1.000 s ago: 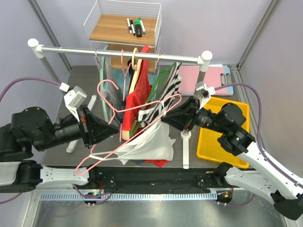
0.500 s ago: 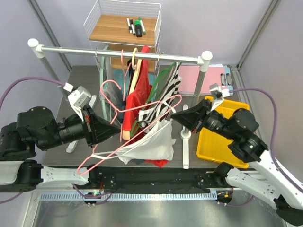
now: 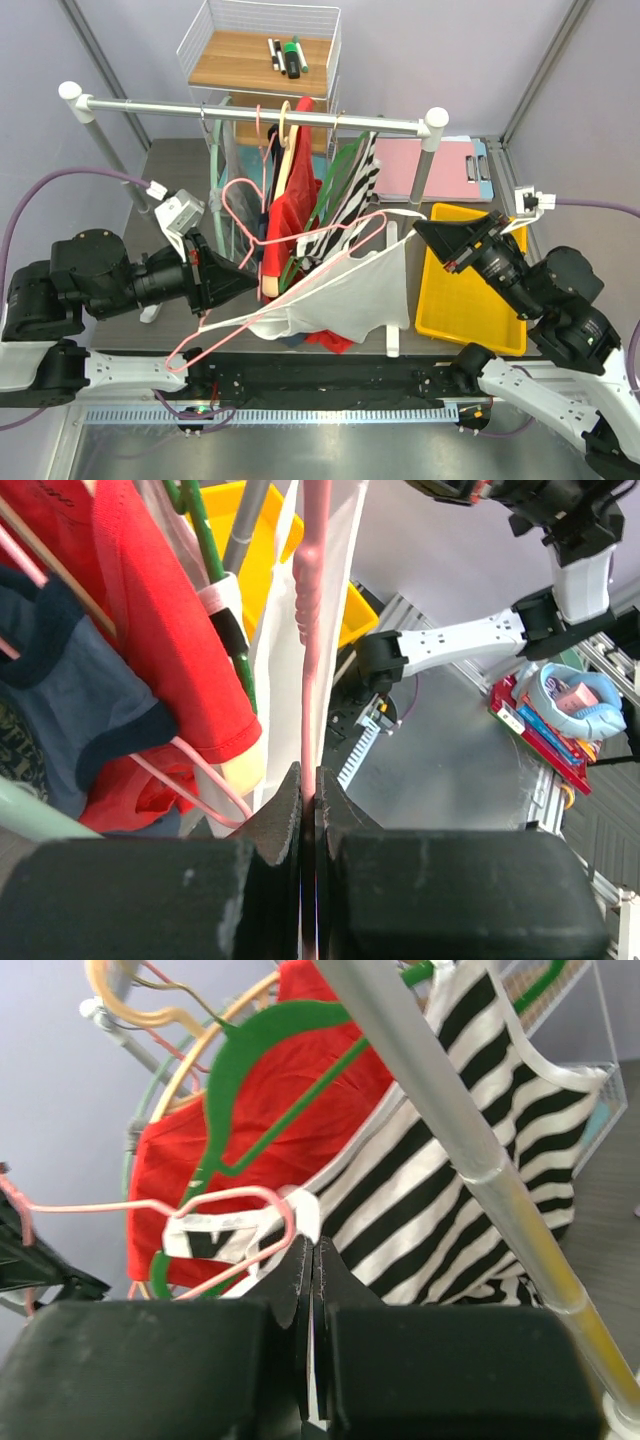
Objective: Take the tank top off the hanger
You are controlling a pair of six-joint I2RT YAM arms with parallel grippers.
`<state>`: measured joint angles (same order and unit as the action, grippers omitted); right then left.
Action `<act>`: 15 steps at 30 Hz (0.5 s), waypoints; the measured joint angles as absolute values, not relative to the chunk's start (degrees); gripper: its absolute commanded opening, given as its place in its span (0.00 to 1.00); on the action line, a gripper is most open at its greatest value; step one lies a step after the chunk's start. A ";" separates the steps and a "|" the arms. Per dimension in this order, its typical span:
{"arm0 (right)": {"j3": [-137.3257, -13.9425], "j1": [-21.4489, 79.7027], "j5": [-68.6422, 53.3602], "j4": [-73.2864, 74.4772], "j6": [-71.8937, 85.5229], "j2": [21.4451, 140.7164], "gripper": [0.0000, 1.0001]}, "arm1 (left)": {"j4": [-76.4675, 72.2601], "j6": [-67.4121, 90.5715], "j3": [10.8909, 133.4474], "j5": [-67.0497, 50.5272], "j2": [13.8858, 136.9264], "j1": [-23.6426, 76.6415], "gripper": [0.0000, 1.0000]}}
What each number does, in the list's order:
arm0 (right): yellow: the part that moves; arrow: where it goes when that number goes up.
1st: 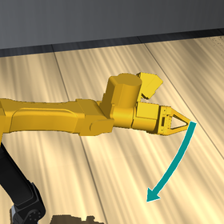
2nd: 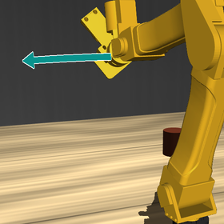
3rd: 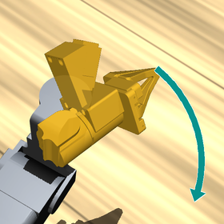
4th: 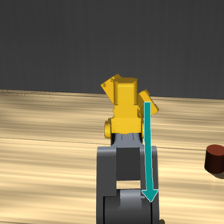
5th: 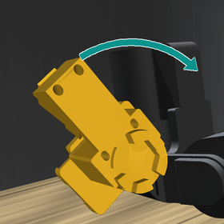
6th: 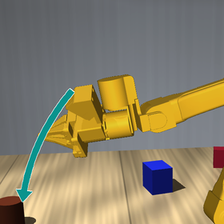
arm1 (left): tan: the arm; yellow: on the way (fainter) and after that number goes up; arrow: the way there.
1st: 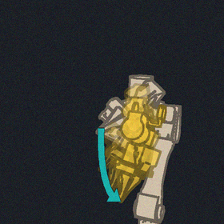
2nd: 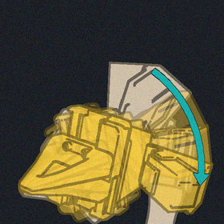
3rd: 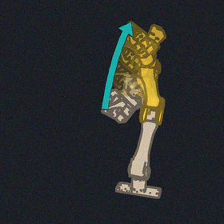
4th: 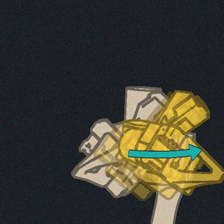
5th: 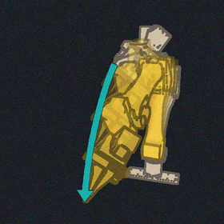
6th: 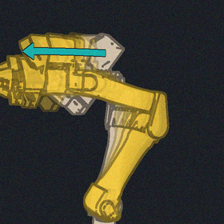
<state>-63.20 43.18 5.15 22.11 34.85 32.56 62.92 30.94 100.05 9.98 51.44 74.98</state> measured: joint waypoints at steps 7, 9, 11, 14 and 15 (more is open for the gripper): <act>-63.57 43.18 7.31 27.07 34.92 35.68 0.01 | 61.10 30.85 99.18 6.24 50.72 74.98 0.00; -63.68 43.18 7.14 28.38 34.79 35.92 0.01 | 60.12 30.85 99.13 5.96 50.26 74.98 0.00; -63.66 43.18 5.78 29.36 34.24 35.73 0.01 | 58.94 30.83 99.15 6.02 49.67 74.98 0.00; -62.54 43.18 0.97 29.54 32.71 34.33 0.01 | 56.80 30.30 99.20 5.96 49.21 74.98 0.00; -61.65 43.16 -1.65 29.54 32.05 33.45 0.01 | 55.55 29.82 99.20 5.67 49.19 74.98 0.00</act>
<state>-61.65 43.16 -1.65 29.54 32.05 33.45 55.55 29.82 99.20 5.67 49.19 74.98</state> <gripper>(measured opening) 0.020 0.022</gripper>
